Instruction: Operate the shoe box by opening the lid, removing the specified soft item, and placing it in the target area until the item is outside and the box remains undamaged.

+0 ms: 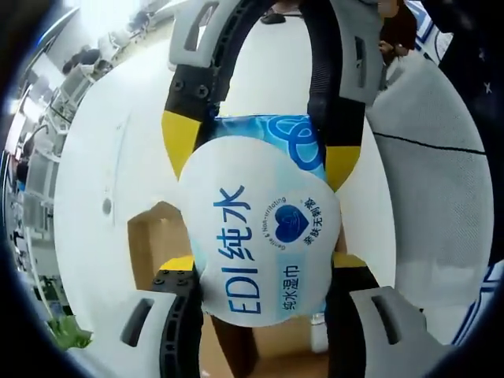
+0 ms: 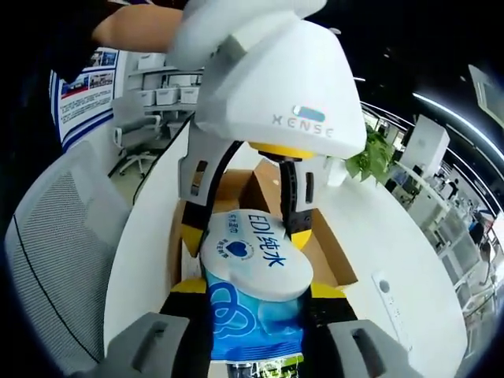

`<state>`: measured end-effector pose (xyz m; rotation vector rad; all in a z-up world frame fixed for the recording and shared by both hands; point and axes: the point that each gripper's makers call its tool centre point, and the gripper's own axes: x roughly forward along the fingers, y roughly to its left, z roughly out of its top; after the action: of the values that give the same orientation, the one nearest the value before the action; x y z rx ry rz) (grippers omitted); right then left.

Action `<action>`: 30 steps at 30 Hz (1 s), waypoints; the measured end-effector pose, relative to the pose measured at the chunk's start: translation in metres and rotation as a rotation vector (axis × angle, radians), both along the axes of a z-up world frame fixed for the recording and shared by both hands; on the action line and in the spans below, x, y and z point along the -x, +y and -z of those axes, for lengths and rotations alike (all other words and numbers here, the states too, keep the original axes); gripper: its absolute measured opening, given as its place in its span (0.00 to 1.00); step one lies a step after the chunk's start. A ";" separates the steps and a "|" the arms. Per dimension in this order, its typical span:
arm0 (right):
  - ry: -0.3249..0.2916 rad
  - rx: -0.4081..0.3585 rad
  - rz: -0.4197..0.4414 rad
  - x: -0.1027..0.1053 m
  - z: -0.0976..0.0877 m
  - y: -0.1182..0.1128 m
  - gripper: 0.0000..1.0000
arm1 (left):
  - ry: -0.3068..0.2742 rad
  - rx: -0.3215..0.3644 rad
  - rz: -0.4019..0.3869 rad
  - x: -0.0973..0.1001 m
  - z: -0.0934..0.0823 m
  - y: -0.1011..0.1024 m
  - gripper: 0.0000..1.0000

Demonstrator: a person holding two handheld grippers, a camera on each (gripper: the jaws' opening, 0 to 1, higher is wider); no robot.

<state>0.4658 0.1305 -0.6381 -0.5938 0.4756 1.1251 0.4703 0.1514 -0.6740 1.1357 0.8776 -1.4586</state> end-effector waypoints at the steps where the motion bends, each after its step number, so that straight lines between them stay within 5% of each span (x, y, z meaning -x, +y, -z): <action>1: 0.001 0.000 0.001 0.001 0.000 -0.003 0.39 | 0.001 0.001 0.001 0.000 0.000 -0.002 0.62; 30: -0.002 0.013 0.039 0.007 -0.002 -0.060 0.39 | 0.011 0.043 0.044 0.006 0.001 -0.063 0.62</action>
<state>0.4593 0.0703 -0.6358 -0.5947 0.4914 1.0855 0.4646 0.0883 -0.6746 1.1226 0.8300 -1.5144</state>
